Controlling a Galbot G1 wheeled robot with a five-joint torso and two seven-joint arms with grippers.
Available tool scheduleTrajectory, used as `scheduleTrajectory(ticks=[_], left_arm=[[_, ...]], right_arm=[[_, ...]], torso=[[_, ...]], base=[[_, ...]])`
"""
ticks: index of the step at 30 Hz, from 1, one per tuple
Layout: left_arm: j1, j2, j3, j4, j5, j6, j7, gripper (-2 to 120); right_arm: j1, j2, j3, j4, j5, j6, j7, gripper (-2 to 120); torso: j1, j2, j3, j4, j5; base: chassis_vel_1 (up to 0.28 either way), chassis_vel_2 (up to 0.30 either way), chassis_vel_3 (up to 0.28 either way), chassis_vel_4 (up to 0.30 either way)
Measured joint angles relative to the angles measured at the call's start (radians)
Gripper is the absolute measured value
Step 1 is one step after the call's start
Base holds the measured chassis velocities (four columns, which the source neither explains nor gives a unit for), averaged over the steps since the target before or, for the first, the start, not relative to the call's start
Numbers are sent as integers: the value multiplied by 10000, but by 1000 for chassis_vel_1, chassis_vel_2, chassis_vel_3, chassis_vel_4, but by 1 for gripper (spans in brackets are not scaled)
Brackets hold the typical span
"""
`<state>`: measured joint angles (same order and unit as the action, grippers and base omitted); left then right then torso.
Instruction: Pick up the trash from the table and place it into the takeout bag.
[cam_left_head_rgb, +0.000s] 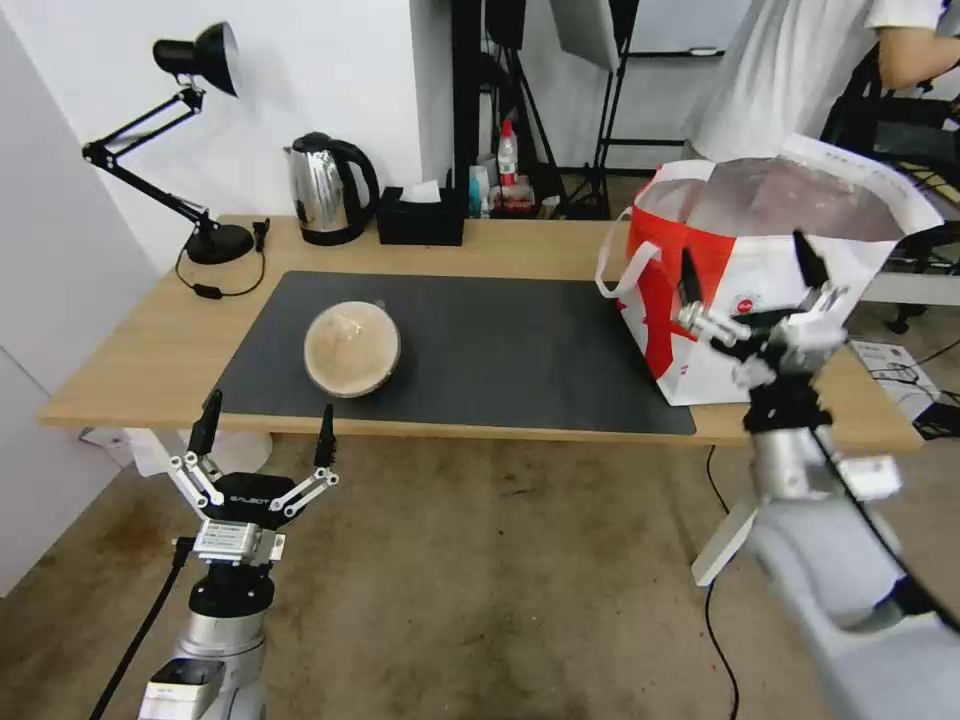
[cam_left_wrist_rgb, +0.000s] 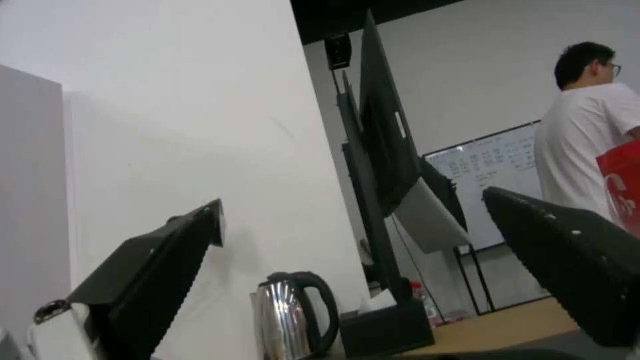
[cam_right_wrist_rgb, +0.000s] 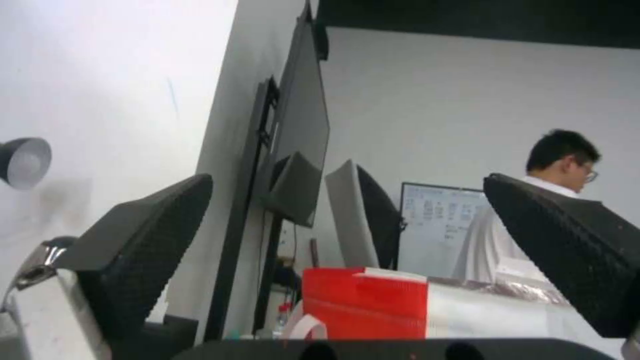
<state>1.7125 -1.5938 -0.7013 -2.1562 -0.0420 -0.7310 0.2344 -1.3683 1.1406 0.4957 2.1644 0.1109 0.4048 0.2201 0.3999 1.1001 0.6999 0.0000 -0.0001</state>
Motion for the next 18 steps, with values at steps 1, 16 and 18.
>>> scheduleTrajectory(ticks=[1, 16, 18], left_arm=[[-6, 1, 4, 0, -1, -1, 0, 100], [88, 2, 177, -8, 41, -40, 11, 100], [92, 2, 174, -8, 41, -47, 11, 100]], right_arm=[[-169, 178, -5, -43, -216, 258, 13, 100], [-1308, 1663, -319, -674, -2156, 2009, 259, 100], [-1453, 1779, -455, -855, -2379, 2256, 298, 100]], torso=[[0, 0, 0, 0, -1], [0, 0, 0, 1, 0], [0, -2, 0, 0, 0]], base=[[0, 0, 0, 0], [0, 0, 0, 0], [0, 0, 0, 0]])
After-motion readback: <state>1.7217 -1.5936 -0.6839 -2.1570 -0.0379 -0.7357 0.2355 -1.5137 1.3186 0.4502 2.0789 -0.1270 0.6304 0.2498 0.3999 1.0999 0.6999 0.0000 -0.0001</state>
